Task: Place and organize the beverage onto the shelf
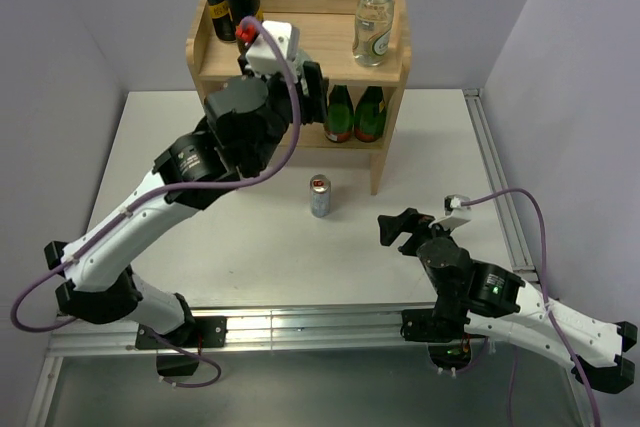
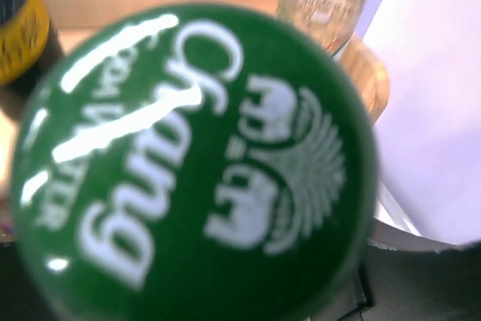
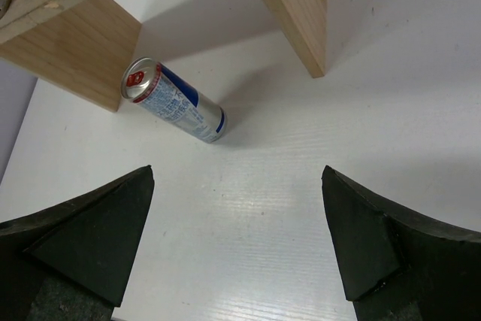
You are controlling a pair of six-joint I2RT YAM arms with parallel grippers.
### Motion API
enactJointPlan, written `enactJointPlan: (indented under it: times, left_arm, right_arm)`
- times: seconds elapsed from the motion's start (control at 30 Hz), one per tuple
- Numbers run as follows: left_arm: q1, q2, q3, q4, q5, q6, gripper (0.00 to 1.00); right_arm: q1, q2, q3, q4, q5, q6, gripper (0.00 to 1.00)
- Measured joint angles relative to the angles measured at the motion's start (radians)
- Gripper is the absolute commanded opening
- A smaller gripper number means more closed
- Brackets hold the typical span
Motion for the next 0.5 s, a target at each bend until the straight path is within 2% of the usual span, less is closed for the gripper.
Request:
enactJointPlan:
  times: [0.1,0.23,0.5]
  left_arm:
    - [0.014,0.097,0.171,-0.053,0.013,0.048,0.00]
    - [0.053,0.205,0.308,-0.094,0.058,0.078,0.00]
    - [0.127,0.327,0.354,-0.076,0.118,0.135,0.00]
  right_arm:
    - [0.000,-0.014,-0.003,0.001,0.000,0.000,1.00]
    - [0.000,-0.024,-0.011,0.002,0.001,0.000,1.00]
    - [0.000,-0.060,-0.014,0.002,0.000,0.000,1.00]
